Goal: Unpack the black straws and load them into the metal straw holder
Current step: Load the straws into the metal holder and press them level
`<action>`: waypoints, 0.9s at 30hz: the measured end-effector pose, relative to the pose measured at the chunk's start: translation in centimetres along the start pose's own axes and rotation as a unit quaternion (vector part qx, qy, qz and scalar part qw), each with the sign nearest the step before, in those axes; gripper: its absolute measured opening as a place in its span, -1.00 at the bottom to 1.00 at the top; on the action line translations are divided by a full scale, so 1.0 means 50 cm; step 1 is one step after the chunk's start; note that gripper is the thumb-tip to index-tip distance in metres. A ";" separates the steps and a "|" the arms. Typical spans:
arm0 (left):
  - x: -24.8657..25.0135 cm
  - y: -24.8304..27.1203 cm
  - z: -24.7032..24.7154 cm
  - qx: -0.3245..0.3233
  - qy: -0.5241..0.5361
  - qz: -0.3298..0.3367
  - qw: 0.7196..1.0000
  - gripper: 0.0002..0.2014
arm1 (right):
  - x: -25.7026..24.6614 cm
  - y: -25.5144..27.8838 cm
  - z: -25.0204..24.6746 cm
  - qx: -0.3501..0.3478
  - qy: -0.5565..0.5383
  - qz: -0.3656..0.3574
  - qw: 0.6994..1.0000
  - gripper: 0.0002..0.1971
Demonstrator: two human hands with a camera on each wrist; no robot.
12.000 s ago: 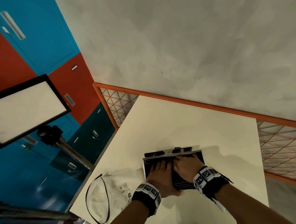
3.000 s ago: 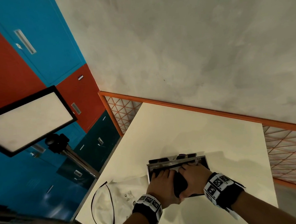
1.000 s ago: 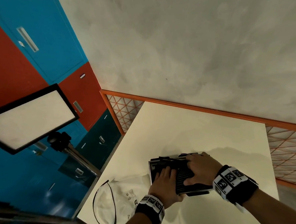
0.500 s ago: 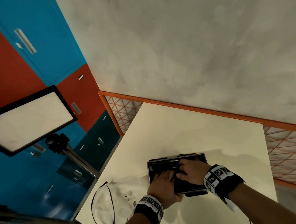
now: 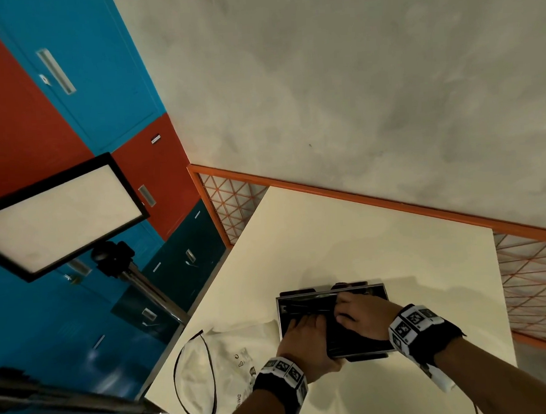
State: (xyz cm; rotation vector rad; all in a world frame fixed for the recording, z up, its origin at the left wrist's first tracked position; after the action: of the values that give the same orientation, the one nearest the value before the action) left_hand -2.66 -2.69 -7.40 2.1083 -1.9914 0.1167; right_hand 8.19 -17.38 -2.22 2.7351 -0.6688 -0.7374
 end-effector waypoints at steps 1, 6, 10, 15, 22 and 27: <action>0.000 0.000 -0.001 0.001 0.002 -0.001 1.000 -0.25 | -0.003 0.001 -0.005 -0.013 0.012 0.010 1.000 -0.61; 0.002 0.003 -0.007 0.008 0.006 0.007 1.000 -0.32 | -0.002 -0.013 0.000 -0.069 0.065 0.059 0.994 -0.38; 0.005 0.009 -0.006 0.017 0.006 0.007 1.000 -0.27 | -0.010 -0.026 0.008 -0.091 0.082 0.073 0.990 -0.28; 0.005 0.007 -0.013 0.002 0.009 0.001 1.000 -0.22 | -0.012 -0.005 0.000 -0.036 0.069 0.072 0.994 -0.23; 0.003 0.005 -0.012 0.013 -0.010 0.005 1.000 -0.25 | -0.014 0.019 -0.019 -0.034 0.043 0.108 0.993 -0.40; 0.008 0.013 -0.004 0.017 -0.010 0.010 1.000 -0.31 | -0.012 -0.005 -0.020 -0.107 0.013 0.132 0.985 -0.41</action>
State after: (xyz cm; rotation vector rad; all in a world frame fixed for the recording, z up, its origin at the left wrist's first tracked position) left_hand -3.28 -3.06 -7.05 2.1178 -2.0366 0.1359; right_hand 8.34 -16.79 -1.21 2.3981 -0.8691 -0.6680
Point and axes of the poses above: each hand's wrist, its own y-axis away from the middle knuckle, its own z-axis out of the palm, x = y × z, the point moved 2 cm from there along -y, towards the middle knuckle, and after that the axes turned 8 degrees about -z, right-handed, at the moved point
